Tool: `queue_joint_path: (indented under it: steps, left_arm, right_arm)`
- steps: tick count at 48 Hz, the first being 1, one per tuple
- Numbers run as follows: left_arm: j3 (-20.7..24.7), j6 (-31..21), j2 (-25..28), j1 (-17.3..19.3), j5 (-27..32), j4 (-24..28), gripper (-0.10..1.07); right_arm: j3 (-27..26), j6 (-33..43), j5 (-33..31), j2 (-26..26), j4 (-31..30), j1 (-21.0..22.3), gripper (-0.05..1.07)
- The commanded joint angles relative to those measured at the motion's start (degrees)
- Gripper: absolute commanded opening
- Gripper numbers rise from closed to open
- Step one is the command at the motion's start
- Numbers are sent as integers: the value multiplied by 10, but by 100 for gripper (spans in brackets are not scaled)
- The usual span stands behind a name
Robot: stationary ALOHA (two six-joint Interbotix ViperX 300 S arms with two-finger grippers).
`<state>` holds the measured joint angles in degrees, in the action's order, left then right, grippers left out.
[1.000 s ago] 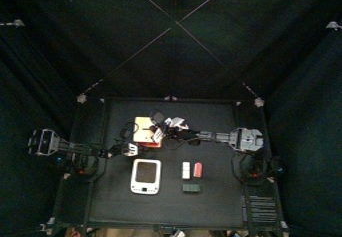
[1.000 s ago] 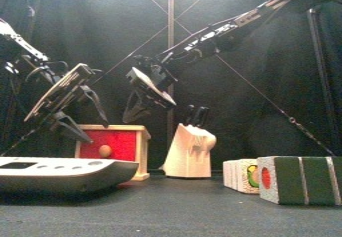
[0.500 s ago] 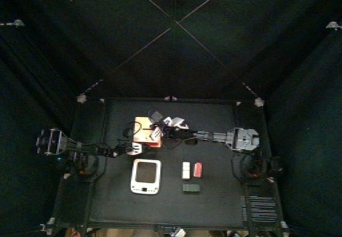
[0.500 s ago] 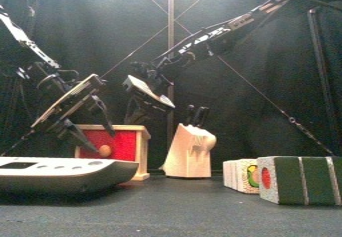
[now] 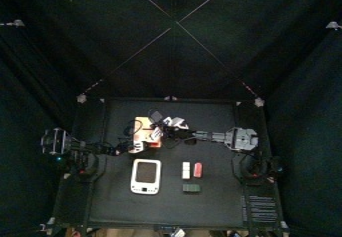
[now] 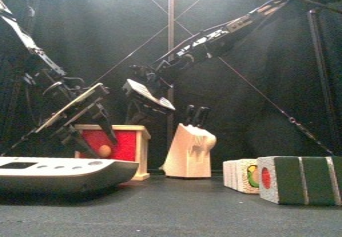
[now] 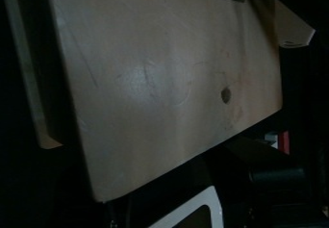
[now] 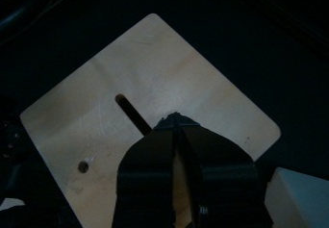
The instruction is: Grab drawer handle
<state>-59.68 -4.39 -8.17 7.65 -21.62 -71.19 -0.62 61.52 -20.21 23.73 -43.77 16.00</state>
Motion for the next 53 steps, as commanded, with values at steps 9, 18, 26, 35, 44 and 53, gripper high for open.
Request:
queue_joint_path:
  steps: [9,18,26,35,44,53]
  left_arm:
    - [21,-1,11,11,-4,-2,79]
    - [25,-1,18,11,-1,-3,64]
    - [21,-1,18,10,9,-11,46]
    - [20,-1,18,8,11,-19,41]
    - [19,-1,18,8,11,-18,41]
    - [18,-1,18,8,12,-19,41]
  right_arm:
    - [-14,0,0,-8,1,1,27]
    - [-13,0,0,-6,1,1,27]
    - [-13,0,0,-7,1,0,27]
    - [-13,0,0,-7,1,0,27]
    - [-14,0,0,-6,1,1,27]
    - [-14,0,0,-4,1,1,27]
